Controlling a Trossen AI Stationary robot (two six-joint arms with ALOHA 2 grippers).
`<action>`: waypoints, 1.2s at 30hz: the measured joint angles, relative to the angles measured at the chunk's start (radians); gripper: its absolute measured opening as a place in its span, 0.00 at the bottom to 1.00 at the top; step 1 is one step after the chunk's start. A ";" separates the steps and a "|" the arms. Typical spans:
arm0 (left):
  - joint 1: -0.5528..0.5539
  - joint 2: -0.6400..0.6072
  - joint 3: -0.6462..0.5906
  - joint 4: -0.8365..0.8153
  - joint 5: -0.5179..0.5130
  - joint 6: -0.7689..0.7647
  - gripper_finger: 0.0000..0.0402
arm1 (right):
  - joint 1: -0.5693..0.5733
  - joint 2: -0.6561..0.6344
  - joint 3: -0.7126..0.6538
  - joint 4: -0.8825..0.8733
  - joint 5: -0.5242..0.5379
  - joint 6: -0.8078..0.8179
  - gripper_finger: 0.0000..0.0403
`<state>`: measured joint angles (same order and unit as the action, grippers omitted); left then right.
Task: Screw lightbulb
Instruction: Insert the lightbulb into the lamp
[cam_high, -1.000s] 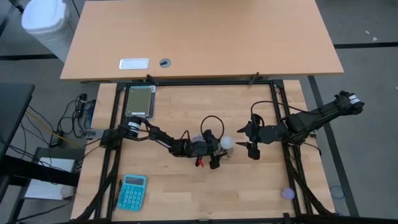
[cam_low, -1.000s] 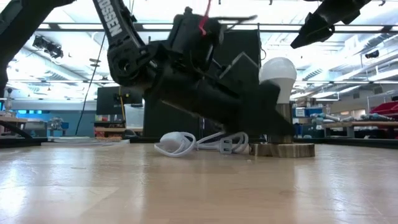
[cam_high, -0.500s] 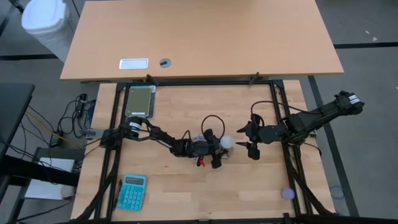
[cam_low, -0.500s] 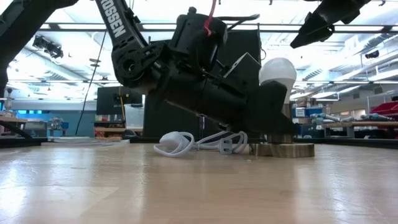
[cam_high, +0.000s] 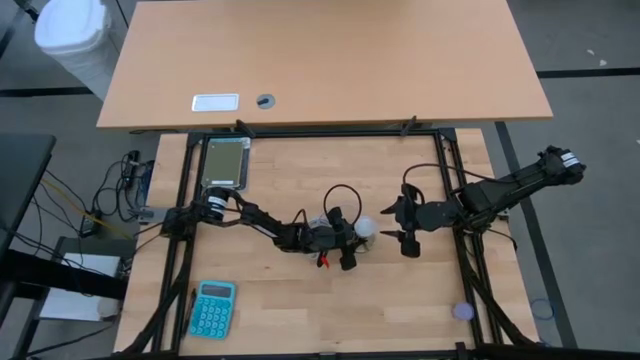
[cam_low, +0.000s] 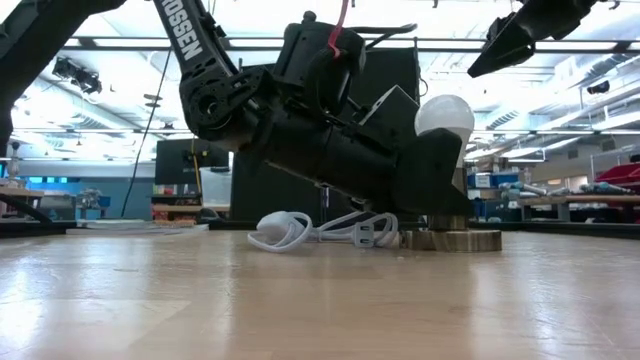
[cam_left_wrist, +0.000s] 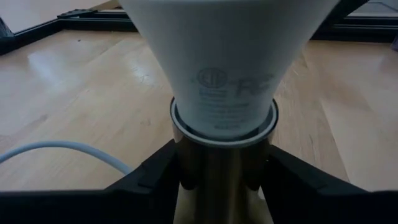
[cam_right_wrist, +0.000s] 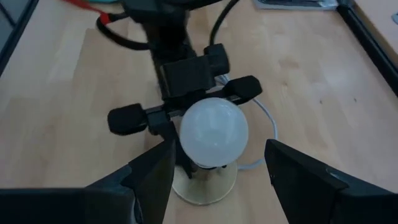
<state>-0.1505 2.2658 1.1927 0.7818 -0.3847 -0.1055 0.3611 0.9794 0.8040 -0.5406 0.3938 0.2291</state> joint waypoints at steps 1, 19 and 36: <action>0.000 0.000 0.000 0.000 0.000 0.000 0.48 | 0.000 0.001 0.000 0.000 -0.008 -0.011 0.64; 0.000 0.000 0.000 -0.004 0.002 -0.003 0.48 | -0.061 0.240 -0.001 0.040 -0.024 -0.104 0.86; 0.000 -0.001 0.000 -0.010 0.004 -0.004 0.48 | -0.122 0.288 -0.275 0.614 -0.111 -0.107 0.86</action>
<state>-0.1505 2.2646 1.1927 0.7715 -0.3809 -0.1093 0.2390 1.2671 0.5287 0.0733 0.2829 0.1220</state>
